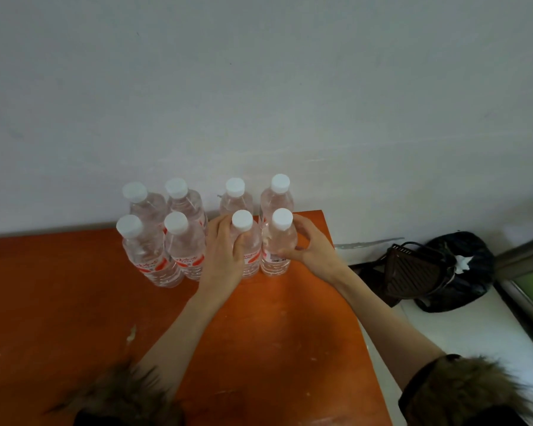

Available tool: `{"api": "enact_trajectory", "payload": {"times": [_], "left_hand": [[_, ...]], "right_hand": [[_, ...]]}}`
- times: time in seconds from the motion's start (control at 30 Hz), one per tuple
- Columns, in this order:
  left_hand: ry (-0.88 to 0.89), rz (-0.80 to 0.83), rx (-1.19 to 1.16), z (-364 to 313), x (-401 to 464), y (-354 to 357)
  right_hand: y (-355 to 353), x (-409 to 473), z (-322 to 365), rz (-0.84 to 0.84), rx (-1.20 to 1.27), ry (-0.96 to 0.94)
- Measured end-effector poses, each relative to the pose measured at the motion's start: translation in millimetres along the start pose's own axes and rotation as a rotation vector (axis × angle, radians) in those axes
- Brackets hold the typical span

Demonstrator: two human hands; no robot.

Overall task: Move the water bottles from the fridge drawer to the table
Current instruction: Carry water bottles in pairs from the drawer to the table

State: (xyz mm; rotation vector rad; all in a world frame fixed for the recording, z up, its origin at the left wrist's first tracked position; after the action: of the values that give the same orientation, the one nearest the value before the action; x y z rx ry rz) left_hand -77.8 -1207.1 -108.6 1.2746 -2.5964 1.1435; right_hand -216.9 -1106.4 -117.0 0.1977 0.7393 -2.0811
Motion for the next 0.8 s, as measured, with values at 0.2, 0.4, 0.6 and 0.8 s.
{"api": "enact_trajectory", "payload": {"times": [0.2,0.4,0.6,0.8], "left_hand": [[-0.004,0.022,-0.025,-4,-10,-2],[0.043,0.135,-0.01,-1,-24,-3],[0.008,0.324,0.339,-10,-73,-2],[0.438,0.352,0.417,-102,-82,9]], "right_hand": [[6,-11,-4,-0.013,0.04,0.004],[12,-41,1,-0.008,0.012,-0.035],[-7,-84,-29,-0.218,-0.49,-0.009],[-67,-171,-48,-0.52,-0.858,-0.029]]}}
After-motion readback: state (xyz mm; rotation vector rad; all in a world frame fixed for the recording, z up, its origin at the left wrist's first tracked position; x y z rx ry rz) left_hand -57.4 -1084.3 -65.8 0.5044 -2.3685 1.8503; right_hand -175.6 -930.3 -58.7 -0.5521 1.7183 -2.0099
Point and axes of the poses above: each hand's wrist, its own x-axis towards the middle knuckle, its own y-axis out of the palm, z = x × y, the point moved 4 cm from there along x, towards the middle knuckle, and after that the axes turned 14 degrees about y, right-handed, at the moved point
